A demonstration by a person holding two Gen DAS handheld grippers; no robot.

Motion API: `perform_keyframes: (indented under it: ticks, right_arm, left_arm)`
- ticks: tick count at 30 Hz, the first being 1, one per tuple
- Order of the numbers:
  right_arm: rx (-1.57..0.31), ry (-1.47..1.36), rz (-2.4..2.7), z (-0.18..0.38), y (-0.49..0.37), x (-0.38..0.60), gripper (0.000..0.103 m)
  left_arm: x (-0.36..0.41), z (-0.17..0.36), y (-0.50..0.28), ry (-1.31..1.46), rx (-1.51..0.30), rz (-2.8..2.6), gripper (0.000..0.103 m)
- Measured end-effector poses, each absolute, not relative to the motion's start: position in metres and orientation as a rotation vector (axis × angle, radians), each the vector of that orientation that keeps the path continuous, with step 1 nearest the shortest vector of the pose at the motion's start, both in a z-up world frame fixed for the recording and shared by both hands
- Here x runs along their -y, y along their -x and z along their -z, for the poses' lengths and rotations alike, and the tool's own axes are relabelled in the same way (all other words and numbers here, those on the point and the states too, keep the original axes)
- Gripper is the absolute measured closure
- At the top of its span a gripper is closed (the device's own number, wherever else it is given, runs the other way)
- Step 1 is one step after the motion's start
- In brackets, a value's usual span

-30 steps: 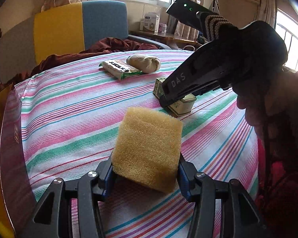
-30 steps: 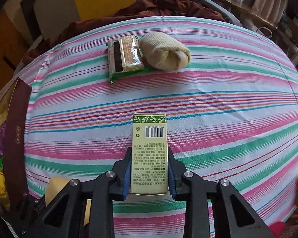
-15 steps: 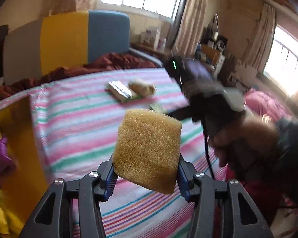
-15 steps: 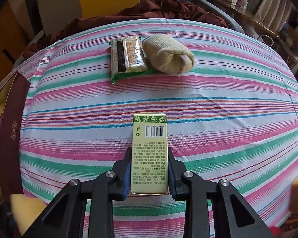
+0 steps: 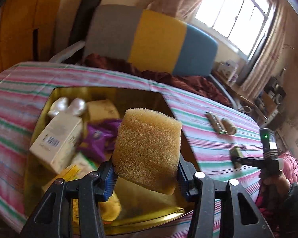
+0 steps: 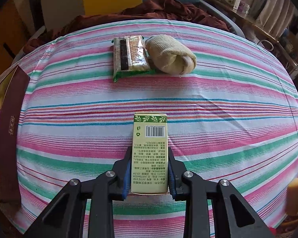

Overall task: Organize objects
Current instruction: 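Carry the sponge into the gold tray with left tool while right tool holds the box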

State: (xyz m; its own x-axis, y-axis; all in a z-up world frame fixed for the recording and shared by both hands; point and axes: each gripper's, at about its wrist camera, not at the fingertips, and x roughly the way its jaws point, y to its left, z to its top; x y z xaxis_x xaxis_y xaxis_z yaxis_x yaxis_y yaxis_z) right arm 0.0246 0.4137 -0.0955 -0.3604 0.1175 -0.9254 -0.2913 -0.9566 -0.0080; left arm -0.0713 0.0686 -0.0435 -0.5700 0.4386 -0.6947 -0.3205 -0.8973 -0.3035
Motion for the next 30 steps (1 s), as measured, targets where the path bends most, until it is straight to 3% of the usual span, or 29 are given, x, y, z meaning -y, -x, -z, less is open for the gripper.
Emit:
perform_keyframes:
  ticks: [6, 20, 30]
  right_arm:
    - [-0.21, 1.608, -2.393, 0.105, -0.012, -0.396, 0.073]
    - [-0.2, 1.616, -2.396, 0.104, -0.011, -0.391, 0.072]
    - [-0.203, 1.616, -2.395, 0.103, -0.01, -0.391, 0.072]
  left_arm:
    - [-0.066, 0.059, 0.077, 1.222, 0.215, -2.428, 0.052]
    - [-0.083, 0.103, 0.103, 1.458, 0.002, -2.421, 0.048]
    - [-0.076, 0.093, 0.09, 1.394, -0.066, -2.528, 0.046]
